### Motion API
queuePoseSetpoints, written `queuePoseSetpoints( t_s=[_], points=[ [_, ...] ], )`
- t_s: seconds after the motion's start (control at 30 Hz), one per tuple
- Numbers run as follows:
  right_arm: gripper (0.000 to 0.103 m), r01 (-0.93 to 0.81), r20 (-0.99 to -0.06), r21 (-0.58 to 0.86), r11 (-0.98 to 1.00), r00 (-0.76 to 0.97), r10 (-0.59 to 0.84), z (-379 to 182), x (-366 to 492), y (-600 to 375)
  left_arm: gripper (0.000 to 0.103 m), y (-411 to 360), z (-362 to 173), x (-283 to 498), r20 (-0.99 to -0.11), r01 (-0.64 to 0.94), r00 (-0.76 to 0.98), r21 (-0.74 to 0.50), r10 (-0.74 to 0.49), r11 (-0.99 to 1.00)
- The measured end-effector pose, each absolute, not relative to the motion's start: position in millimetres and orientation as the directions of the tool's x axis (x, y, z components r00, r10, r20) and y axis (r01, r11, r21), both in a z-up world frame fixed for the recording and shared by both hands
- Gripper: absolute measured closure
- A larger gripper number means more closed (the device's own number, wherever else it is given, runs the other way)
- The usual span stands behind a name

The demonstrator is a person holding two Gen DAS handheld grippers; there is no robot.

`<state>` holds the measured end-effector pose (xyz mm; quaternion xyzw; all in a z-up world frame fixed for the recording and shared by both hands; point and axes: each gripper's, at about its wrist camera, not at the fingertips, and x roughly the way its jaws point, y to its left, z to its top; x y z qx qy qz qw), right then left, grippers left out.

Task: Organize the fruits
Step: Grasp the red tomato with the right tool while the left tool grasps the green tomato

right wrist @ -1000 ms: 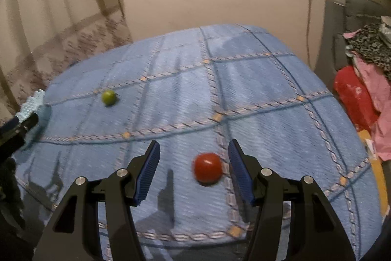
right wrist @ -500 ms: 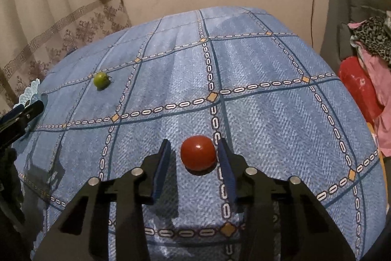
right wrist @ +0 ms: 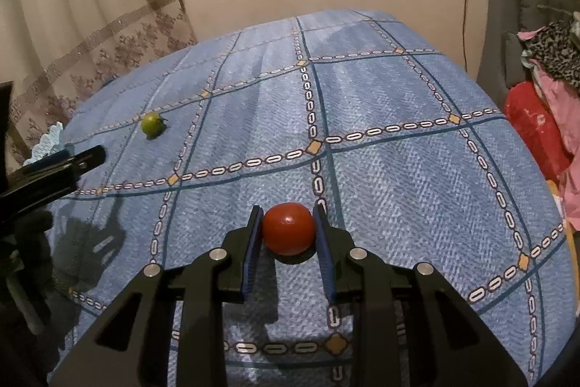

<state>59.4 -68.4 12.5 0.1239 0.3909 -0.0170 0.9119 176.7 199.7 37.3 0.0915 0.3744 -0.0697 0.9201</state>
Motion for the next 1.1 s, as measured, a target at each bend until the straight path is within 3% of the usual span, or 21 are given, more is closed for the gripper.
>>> queuePoseSetpoints(
  t_s=[0.4,0.87,1.0,1.1],
  points=[
    [0.075,0.121,-0.710,0.261,0.958,0.696,0.106,10.1,57.2,-74.2,0.006,168.4,23.3,214.4,-0.715,0.251,0.693,0.116,-0.095,0.961],
    [0.075,0.121,-0.710,0.255,0.959,0.697,0.100,8.5,57.3,-72.7,0.041,144.5,6.9,242.9,-0.757,0.334,0.629,0.056,-0.178,0.941],
    [0.075,0.122,-0.710,0.255,0.959,0.697,0.100,8.2,57.4,-72.4,0.062,143.1,7.9,242.7,-0.746,0.364,0.630,0.039,-0.215,0.930],
    [0.075,0.121,-0.710,0.253,0.960,0.697,0.099,8.1,57.5,-72.3,0.062,141.3,8.2,240.2,-0.742,0.370,0.634,0.046,-0.216,0.928]
  ],
)
